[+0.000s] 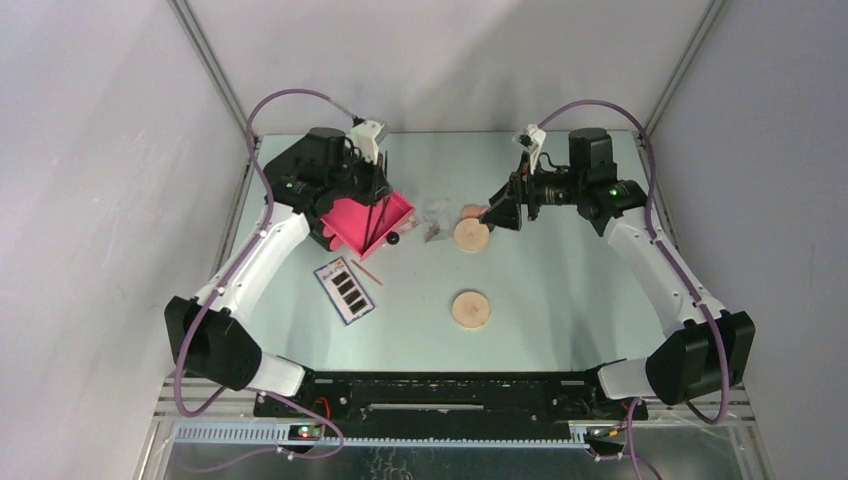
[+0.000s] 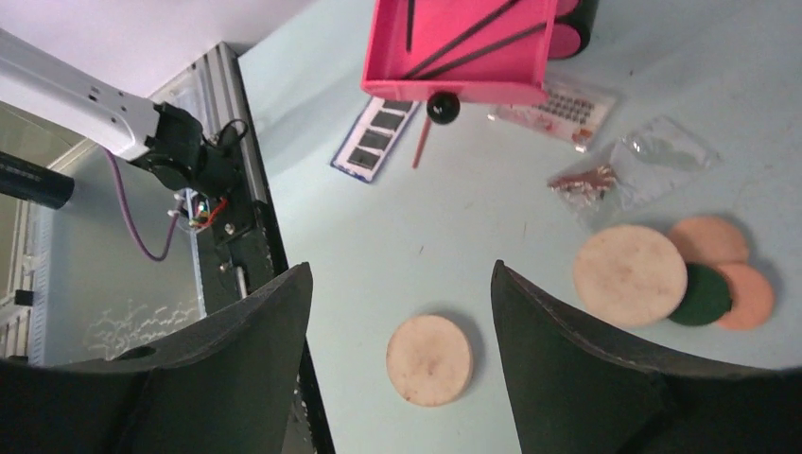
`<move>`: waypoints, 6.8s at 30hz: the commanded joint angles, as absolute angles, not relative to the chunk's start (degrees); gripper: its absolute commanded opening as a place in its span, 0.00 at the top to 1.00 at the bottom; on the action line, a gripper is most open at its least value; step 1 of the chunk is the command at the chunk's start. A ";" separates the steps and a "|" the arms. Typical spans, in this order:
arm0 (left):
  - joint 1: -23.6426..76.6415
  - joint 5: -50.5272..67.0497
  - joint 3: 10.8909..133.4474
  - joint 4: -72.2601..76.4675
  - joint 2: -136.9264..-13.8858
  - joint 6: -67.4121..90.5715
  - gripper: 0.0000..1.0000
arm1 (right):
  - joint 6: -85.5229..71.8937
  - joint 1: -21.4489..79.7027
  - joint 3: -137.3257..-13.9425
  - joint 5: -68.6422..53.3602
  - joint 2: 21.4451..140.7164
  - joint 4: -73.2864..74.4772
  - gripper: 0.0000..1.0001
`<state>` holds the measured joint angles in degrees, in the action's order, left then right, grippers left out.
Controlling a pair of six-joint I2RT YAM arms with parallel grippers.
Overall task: Organize the makeup
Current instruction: Place the makeup brush in the drawer, then pick up the makeup brush from the center of the board.
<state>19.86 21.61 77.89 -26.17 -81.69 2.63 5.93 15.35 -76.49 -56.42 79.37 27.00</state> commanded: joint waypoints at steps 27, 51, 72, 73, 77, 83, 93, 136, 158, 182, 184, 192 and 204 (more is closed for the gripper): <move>19.25 -4.41 84.08 -39.64 -91.86 -5.44 0.75 | 17.40 14.41 -73.22 -53.87 79.61 33.16 0.25; 19.16 16.40 67.22 -34.96 -67.49 -22.35 0.20 | 20.07 16.23 -73.19 -49.22 80.44 34.13 0.26; 44.18 3.06 62.29 -46.33 -79.90 -55.92 0.14 | 23.37 14.46 -73.21 -45.97 82.86 36.18 0.26; 44.28 2.73 62.98 -47.45 -81.44 -57.27 0.15 | 23.42 14.33 -73.23 -45.97 83.08 36.25 0.26; 44.41 0.97 63.81 -48.73 -85.23 -63.12 0.15 | 23.62 14.16 -73.21 -45.97 83.77 36.34 0.27; 44.38 -3.76 63.64 -47.31 -89.26 -70.11 0.19 | 23.98 14.15 -73.18 -45.88 84.78 36.65 0.27; 42.81 -6.90 64.30 -45.40 -96.22 -76.45 0.27 | 24.51 14.15 -73.22 -45.45 86.17 36.94 0.27; 40.47 -9.22 59.79 -43.23 -97.37 -78.99 0.41 | 25.83 14.85 -73.30 -43.92 88.15 37.37 0.28; 40.34 -9.86 59.15 -43.31 -101.78 -81.09 0.52 | 26.27 15.12 -73.26 -43.34 88.51 37.55 0.28; 41.31 -3.73 56.80 -37.21 -98.53 -74.12 0.95 | 26.46 14.95 -73.24 -42.85 87.89 37.60 0.28; 42.13 -2.71 56.87 -36.78 -97.10 -72.58 0.99 | 26.46 14.86 -73.27 -42.93 87.76 37.57 0.28; 46.05 -0.73 62.20 -41.65 -91.58 -64.01 1.00 | 26.29 14.25 -73.30 -42.89 87.04 37.48 0.29; 45.13 20.16 77.59 -56.87 -83.99 -47.46 1.00 | 26.28 12.67 -73.30 -42.29 86.01 37.35 0.29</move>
<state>46.33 9.54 71.16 -52.14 -89.78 -55.27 25.45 13.32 -72.88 -42.46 88.40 37.58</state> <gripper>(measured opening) 0.011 0.712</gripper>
